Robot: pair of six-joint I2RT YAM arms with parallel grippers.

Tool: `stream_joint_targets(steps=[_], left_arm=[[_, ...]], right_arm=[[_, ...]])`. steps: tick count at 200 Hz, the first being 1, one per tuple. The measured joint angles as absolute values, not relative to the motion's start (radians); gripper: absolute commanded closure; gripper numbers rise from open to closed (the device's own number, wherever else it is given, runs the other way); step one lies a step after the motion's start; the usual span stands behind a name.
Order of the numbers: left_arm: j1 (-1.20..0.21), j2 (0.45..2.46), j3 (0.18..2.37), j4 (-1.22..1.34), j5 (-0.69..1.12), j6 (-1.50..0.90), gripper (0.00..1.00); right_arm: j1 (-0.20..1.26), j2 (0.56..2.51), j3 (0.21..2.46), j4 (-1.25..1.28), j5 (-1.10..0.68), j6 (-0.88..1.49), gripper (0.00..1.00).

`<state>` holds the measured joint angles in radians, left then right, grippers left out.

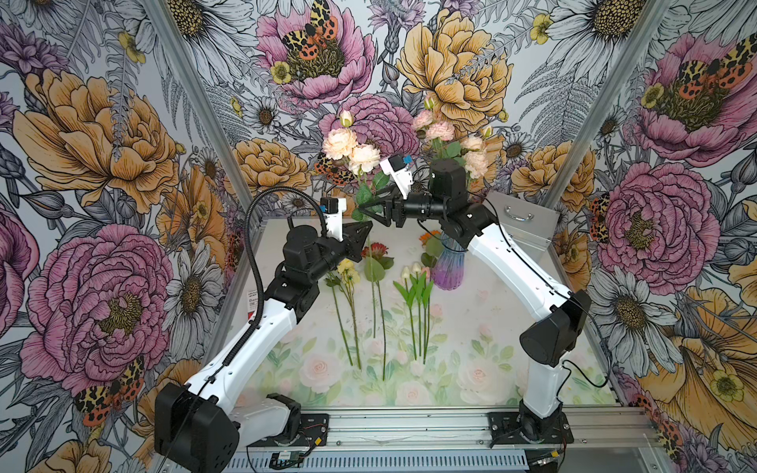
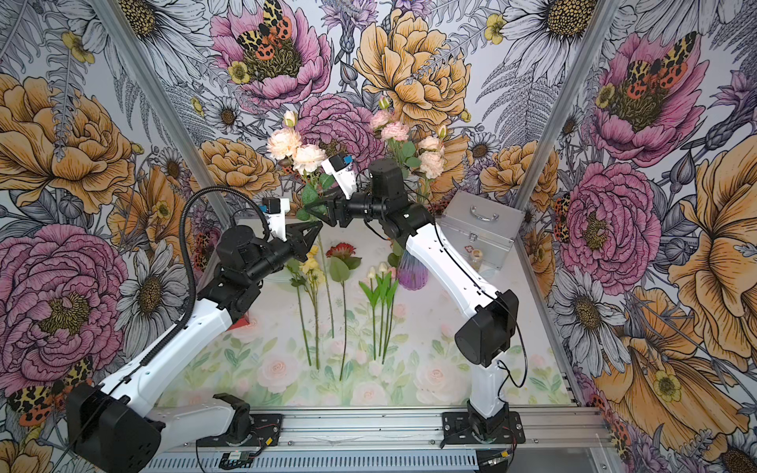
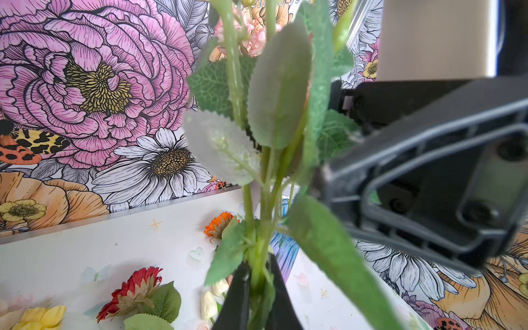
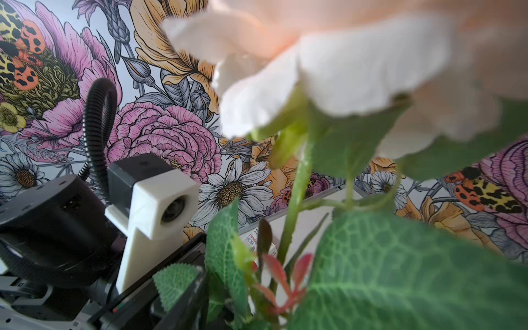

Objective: Place the pink flowers into the vase
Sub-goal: Place the flower in the vase.

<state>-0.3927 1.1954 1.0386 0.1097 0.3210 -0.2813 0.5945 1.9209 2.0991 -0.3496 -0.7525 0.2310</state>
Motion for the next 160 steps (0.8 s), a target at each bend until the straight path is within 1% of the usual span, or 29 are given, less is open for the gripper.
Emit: stream_joint_targets(steps=[18,32,41,71,89,121,129,137,147,152,160], left_arm=[[-0.393,1.187,1.039,0.11,0.324,-0.281,1.0],[-0.393,1.182,1.039,0.11,0.325,-0.281,1.0],[-0.393,1.179,1.039,0.109,0.326,-0.282,1.0],[-0.393,1.177,1.039,0.109,0.327,-0.288,1.0],[-0.393,1.173,1.039,0.109,0.328,-0.288,1.0],[-0.393,1.173,1.039,0.109,0.331,-0.288,0.93],[-0.393,1.173,1.039,0.109,0.331,-0.288,0.88],[-0.393,1.173,1.038,0.109,0.331,-0.286,0.77],[-0.393,1.173,1.039,0.109,0.331,-0.292,0.56],[-0.393,1.173,1.038,0.109,0.331,-0.288,0.44],[-0.393,1.172,1.039,0.11,0.331,-0.288,0.29]], right_arm=[[0.597,1.942,2.118,-0.347,-0.761,0.243,0.59],[0.598,1.959,2.132,-0.346,-0.77,0.251,0.7],[0.599,1.964,2.136,-0.346,-0.779,0.25,0.75],[0.606,1.965,2.147,-0.345,-0.788,0.256,0.87],[0.606,1.965,2.148,-0.343,-0.795,0.262,0.93],[0.606,1.965,2.15,-0.343,-0.799,0.27,1.0],[0.606,1.965,2.15,-0.343,-0.799,0.27,1.0],[0.606,1.965,2.15,-0.343,-0.799,0.27,1.0],[0.608,1.965,2.15,-0.343,-0.798,0.269,1.0],[0.609,1.965,2.15,-0.343,-0.798,0.269,1.0],[0.609,1.965,2.15,-0.343,-0.798,0.269,1.0]])
